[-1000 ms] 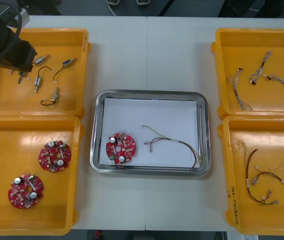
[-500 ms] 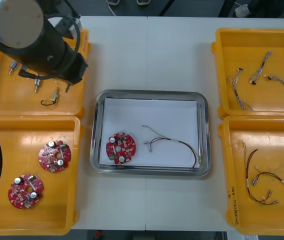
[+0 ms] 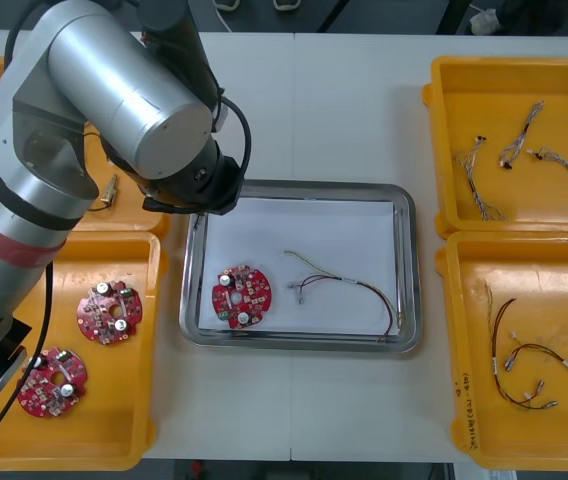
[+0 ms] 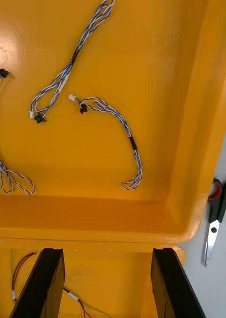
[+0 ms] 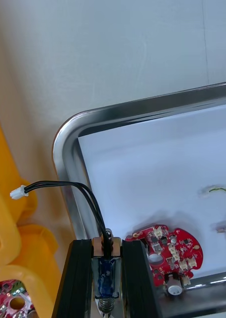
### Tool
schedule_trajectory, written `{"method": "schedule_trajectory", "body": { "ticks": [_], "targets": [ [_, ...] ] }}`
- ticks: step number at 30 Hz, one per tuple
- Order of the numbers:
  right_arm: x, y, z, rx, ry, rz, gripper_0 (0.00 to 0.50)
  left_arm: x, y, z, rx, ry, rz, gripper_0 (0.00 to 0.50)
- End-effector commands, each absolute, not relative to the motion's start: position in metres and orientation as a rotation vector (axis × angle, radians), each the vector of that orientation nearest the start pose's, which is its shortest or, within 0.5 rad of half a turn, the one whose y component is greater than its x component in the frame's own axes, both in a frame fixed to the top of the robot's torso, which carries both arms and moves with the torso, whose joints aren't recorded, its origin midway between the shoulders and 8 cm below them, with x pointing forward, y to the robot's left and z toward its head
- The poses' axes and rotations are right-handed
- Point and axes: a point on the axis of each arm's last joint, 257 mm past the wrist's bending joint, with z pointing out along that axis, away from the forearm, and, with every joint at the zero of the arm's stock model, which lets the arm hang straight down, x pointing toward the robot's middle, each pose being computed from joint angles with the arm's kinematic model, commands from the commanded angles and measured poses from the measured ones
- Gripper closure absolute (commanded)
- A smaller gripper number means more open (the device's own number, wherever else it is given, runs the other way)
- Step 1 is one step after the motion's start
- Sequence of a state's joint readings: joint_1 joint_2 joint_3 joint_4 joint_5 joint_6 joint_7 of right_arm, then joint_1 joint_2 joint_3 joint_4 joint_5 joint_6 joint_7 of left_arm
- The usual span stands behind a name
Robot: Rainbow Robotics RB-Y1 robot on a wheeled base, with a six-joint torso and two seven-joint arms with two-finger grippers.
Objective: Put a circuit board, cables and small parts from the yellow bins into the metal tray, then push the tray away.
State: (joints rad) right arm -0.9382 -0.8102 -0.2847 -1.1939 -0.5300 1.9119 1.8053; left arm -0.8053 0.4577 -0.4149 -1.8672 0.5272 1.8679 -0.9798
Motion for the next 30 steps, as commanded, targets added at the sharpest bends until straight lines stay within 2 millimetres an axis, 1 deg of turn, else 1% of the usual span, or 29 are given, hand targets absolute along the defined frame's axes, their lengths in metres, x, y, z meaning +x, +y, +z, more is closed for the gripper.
{"method": "schedule_trajectory", "body": {
  "ticks": [1, 5, 11, 15, 21, 25, 26, 27, 29, 30],
  "targets": [
    [0.535, -0.458, -0.024, -0.090, 2.632, -0.074, 0.000, 0.492, 0.103, -0.172, 0.229, 2.595, 0.010, 0.499],
    [0.547, -0.465, -0.027, -0.148, 2.605, -0.097, 0.000, 0.505, 0.099, -0.187, 0.211, 2.588, 0.007, 0.500],
    [0.560, -0.475, -0.040, -0.194, 2.591, -0.104, 0.000, 0.517, 0.096, -0.207, 0.210, 2.583, 0.012, 0.499],
    [0.569, -0.482, -0.047, -0.225, 2.586, -0.127, 0.000, 0.523, 0.097, -0.219, 0.207, 2.582, 0.023, 0.500],
    [0.584, -0.490, -0.053, -0.244, 2.570, -0.200, 0.000, 0.522, 0.095, -0.227, 0.215, 2.588, 0.029, 0.499],
    [0.589, -0.494, -0.061, -0.231, 2.571, -0.199, 0.000, 0.520, 0.094, -0.233, 0.222, 2.592, 0.034, 0.494],
    [0.590, -0.496, -0.065, -0.226, 2.571, -0.198, 0.000, 0.521, 0.094, -0.233, 0.221, 2.591, 0.032, 0.450],
    [0.592, -0.498, -0.067, -0.225, 2.566, -0.199, 0.000, 0.519, 0.095, -0.236, 0.217, 2.599, 0.031, 0.365],
    [0.593, -0.500, -0.070, -0.229, 2.563, -0.205, 0.000, 0.519, 0.094, -0.236, 0.213, 2.598, 0.029, 0.208],
    [0.595, -0.500, -0.074, -0.232, 2.560, -0.204, 0.000, 0.519, 0.094, -0.236, 0.210, 2.598, 0.026, 0.062]
  ]
}}
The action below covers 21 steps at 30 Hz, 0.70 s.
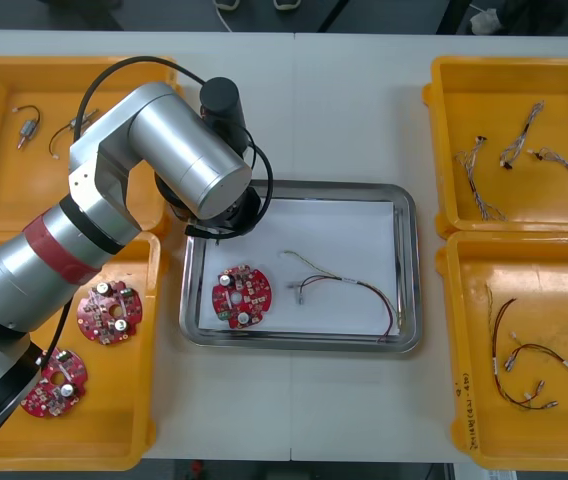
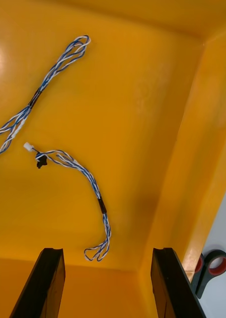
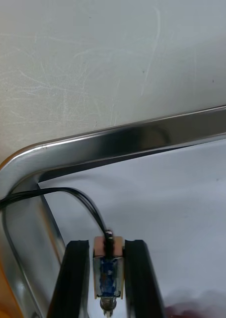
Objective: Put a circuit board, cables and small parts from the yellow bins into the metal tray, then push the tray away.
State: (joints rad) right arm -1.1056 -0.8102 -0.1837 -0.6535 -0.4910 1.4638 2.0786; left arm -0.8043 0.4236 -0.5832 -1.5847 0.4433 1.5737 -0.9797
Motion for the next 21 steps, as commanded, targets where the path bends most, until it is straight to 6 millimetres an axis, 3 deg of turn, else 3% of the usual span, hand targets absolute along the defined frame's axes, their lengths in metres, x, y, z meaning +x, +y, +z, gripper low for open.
{"method": "schedule_trajectory", "body": {
  "ticks": [1, 10, 21],
  "targets": [
    [0.596, -0.500, -0.076, -0.236, 2.560, -0.208, 0.000, 0.519, 0.095, -0.237, 0.206, 2.601, 0.027, 0.000],
    [0.599, -0.500, -0.109, -0.230, 2.570, -0.168, 0.000, 0.523, 0.099, -0.231, 0.186, 2.580, 0.032, 0.000],
    [0.607, -0.494, -0.143, -0.227, 2.561, -0.161, 0.000, 0.520, 0.121, -0.189, 0.142, 2.563, 0.013, 0.000]
  ]
}}
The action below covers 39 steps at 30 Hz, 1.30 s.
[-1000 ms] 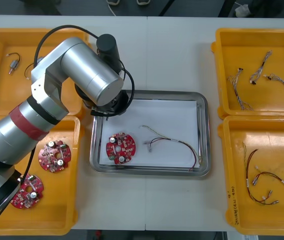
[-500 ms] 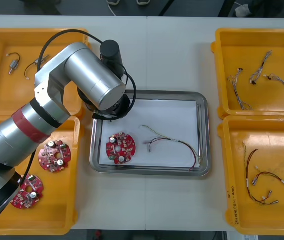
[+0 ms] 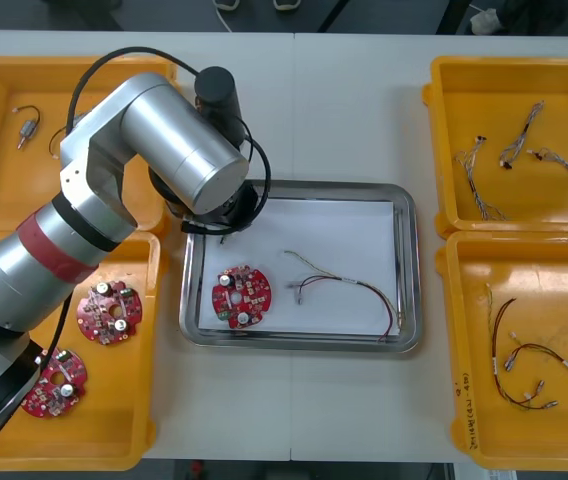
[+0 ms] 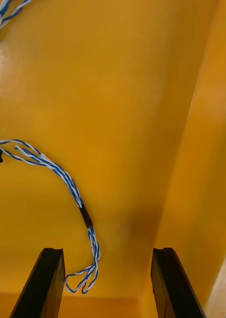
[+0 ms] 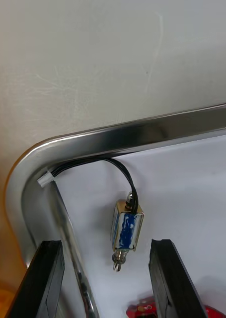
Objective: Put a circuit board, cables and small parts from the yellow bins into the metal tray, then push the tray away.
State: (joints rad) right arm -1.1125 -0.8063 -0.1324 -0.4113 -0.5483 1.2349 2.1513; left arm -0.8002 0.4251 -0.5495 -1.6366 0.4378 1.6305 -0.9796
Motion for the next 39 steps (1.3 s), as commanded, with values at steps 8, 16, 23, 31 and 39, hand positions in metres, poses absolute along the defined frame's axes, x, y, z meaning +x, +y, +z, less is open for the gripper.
{"method": "schedule_trajectory", "body": {
  "ticks": [8, 16, 23, 31, 39],
  "targets": [
    [0.612, -0.486, -0.163, -0.230, 2.549, -0.148, 0.000, 0.511, 0.148, -0.151, 0.115, 2.558, -0.014, 0.000],
    [0.608, -0.482, -0.182, -0.237, 2.564, -0.137, 0.000, 0.503, 0.187, -0.118, 0.106, 2.553, 0.003, 0.000],
    [0.600, -0.484, -0.200, -0.245, 2.589, -0.132, 0.000, 0.512, 0.233, -0.092, 0.141, 2.534, 0.038, 0.000],
    [0.599, -0.477, -0.215, -0.258, 2.594, -0.129, 0.000, 0.522, 0.284, -0.077, 0.174, 2.544, 0.078, 0.000],
    [0.595, -0.479, -0.225, -0.266, 2.605, -0.134, 0.000, 0.535, 0.327, -0.067, 0.219, 2.577, 0.089, 0.000]
  ]
}}
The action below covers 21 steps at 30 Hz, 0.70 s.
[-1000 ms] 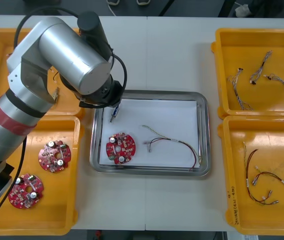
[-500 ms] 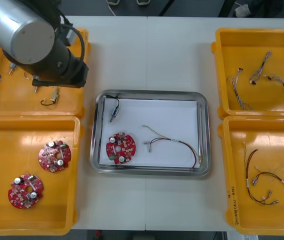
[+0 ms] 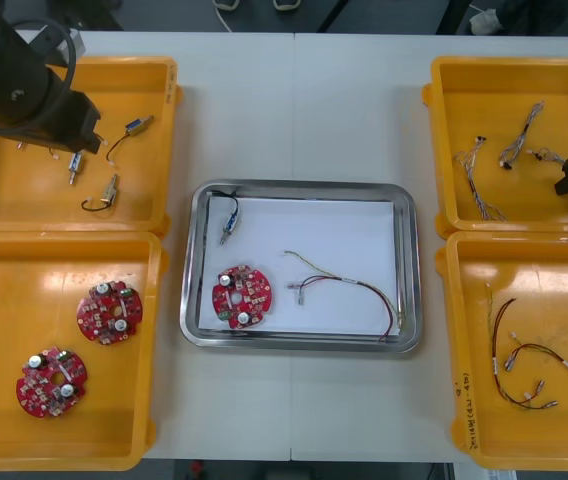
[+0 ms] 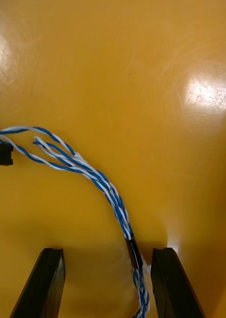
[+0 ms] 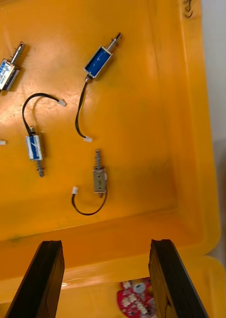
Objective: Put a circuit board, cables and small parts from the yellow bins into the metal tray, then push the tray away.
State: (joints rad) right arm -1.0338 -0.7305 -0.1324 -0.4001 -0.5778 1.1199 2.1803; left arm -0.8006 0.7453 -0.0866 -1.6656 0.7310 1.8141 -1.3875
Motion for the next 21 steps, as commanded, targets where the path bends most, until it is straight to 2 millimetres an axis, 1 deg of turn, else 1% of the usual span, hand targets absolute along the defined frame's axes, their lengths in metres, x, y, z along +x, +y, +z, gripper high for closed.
{"method": "schedule_trajectory", "body": {
  "ticks": [1, 3, 7, 15, 20, 21],
  "targets": [
    [0.594, -0.479, -0.226, -0.267, 2.605, -0.135, 0.000, 0.536, 0.329, -0.066, 0.221, 2.580, 0.088, 0.000],
    [0.593, -0.481, -0.228, -0.266, 2.607, -0.139, 0.000, 0.542, 0.339, -0.065, 0.221, 2.593, 0.092, 0.000],
    [0.591, -0.484, -0.233, -0.269, 2.608, -0.148, 0.000, 0.550, 0.353, -0.063, 0.225, 2.599, 0.099, 0.000],
    [0.585, -0.490, -0.244, -0.247, 2.616, -0.143, 0.000, 0.578, 0.381, -0.066, 0.258, 2.572, 0.134, 0.000],
    [0.583, -0.487, -0.248, -0.229, 2.616, -0.113, 0.000, 0.593, 0.394, -0.067, 0.285, 2.545, 0.152, 0.000],
    [0.581, -0.487, -0.251, -0.227, 2.618, -0.106, 0.000, 0.596, 0.399, -0.069, 0.292, 2.538, 0.161, 0.000]
  ]
}}
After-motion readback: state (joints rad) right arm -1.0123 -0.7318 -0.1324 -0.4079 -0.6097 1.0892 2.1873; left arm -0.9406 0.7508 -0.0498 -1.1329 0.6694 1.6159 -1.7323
